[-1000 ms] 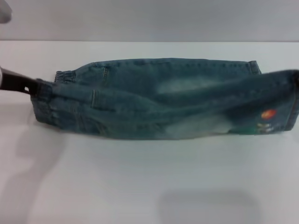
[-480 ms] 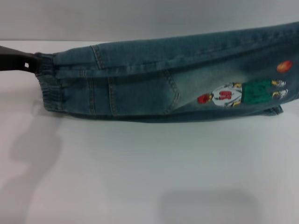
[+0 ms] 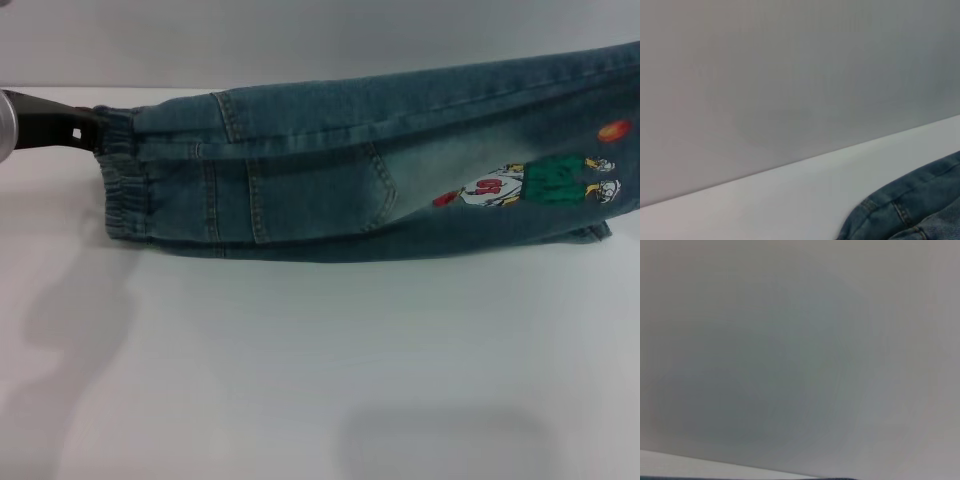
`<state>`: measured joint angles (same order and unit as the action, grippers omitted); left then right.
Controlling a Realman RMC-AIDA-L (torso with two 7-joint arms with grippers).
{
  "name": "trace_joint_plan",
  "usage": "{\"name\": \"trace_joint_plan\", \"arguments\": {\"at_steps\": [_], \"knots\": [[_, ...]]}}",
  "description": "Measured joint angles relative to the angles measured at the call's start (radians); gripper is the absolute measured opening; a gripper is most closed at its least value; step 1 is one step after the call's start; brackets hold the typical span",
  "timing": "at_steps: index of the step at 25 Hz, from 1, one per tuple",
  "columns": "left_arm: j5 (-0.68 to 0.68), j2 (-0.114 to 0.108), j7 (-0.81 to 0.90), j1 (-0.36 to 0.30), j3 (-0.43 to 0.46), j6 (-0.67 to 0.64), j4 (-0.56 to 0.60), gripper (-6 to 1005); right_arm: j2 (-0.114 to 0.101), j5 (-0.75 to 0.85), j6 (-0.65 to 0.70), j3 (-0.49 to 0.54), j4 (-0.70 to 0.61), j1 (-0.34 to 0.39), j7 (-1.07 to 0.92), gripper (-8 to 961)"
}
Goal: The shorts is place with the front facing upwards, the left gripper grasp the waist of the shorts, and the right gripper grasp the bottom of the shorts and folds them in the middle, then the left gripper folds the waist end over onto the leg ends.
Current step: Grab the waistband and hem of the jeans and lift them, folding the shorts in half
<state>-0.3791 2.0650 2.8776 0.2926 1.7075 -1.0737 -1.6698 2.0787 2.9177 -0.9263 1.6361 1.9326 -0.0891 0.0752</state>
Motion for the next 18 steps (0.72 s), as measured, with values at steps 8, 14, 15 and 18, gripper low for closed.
{"name": "trace_joint_plan", "arguments": {"at_steps": [8,14,15,18], "knots": [[-0.003,0.0,-0.002,0.004,-0.023,0.051,0.026,26,0.0,0.0,0.11,0.008,-0.083,0.008,0.0,1],[-0.005,0.0,-0.002,0.0,-0.048,0.102,0.051,26,-0.001,0.0,0.196,0.022,-0.151,0.008,0.001,6],[-0.005,0.0,-0.002,0.0,-0.05,0.109,0.054,26,-0.002,0.0,0.213,0.025,-0.161,0.008,0.001,7],[-0.005,0.0,-0.005,0.005,-0.07,0.151,0.081,26,-0.002,0.0,0.264,0.023,-0.194,0.007,0.017,10]]}}
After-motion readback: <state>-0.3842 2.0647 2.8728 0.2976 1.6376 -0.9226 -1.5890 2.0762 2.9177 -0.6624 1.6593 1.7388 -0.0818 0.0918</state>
